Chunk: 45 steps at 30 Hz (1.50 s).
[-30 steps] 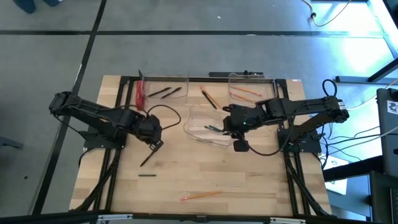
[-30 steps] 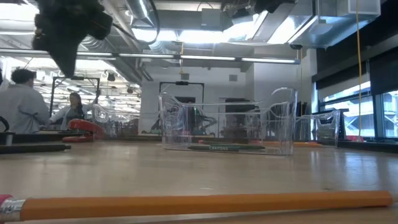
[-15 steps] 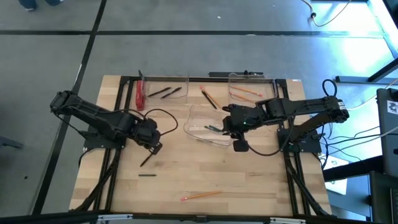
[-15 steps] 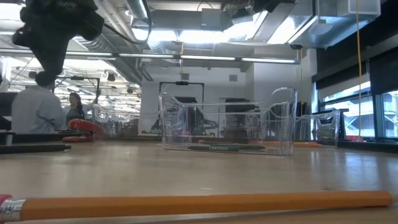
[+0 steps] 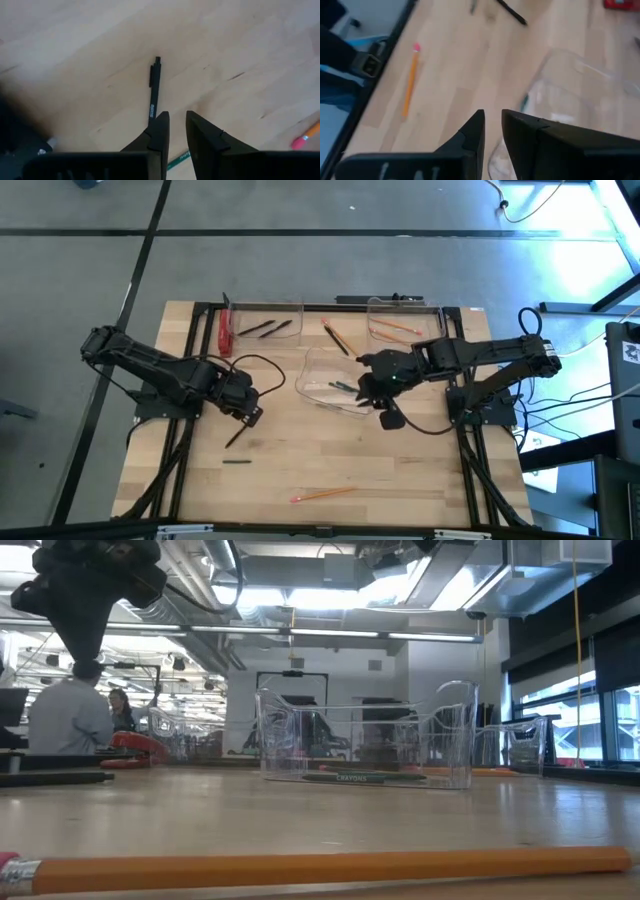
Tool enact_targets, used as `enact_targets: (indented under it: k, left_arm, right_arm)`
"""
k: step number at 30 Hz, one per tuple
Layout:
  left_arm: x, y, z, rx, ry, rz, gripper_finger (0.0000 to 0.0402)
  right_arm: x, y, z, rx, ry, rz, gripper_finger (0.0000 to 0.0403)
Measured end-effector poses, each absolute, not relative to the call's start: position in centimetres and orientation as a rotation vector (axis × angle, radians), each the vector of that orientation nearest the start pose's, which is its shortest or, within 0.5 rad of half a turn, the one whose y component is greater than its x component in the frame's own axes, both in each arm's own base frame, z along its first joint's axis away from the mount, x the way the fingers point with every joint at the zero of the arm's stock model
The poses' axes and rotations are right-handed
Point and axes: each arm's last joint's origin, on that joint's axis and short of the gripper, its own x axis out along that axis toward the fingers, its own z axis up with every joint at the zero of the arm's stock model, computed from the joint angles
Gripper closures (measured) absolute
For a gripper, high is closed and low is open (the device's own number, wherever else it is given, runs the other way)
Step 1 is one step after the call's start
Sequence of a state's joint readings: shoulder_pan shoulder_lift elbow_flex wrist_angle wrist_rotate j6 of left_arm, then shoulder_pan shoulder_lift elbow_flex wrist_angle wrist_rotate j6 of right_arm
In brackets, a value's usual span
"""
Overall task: Sort crayons/erasers/pens/pencils in bins
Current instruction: Put the black pen into the top left transparent bin
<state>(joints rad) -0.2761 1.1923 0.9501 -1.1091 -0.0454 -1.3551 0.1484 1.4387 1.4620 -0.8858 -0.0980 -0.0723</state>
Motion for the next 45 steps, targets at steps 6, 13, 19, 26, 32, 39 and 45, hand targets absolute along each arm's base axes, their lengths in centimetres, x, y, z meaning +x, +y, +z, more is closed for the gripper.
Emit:
enact_targets:
  k: [6,13,19,26,32,39,45]
  left_arm:
    - [19.0,-5.3,25.3,-0.901,1.221,0.695,0.0351]
    - [19.1,-5.2,25.3,-0.892,1.203,0.702,0.035]
    - [19.1,-5.2,25.3,-0.89,1.201,0.704,0.0353]
    - [19.1,-5.2,25.3,-0.894,1.199,0.706,0.0352]
    - [19.4,-5.7,25.5,-0.904,1.172,0.66,0.0355]
    - [19.1,-6.5,25.4,-0.896,1.187,0.648,0.0357]
    - [19.0,-6.9,25.5,-0.926,1.178,0.661,0.0356]
  right_arm:
    - [28.9,4.6,35.8,-0.097,0.843,0.274,0.0334]
    - [28.9,4.5,35.8,-0.114,0.844,0.233,0.0334]
    - [28.9,4.5,35.8,-0.115,0.843,0.233,0.0334]
    - [28.9,4.5,35.8,-0.116,0.842,0.234,0.0334]
    - [28.9,4.5,35.8,-0.115,0.842,0.234,0.0334]
    - [28.9,4.5,35.8,-0.114,0.842,0.234,0.0334]
    - [28.9,4.5,35.8,-0.114,0.842,0.234,0.0334]
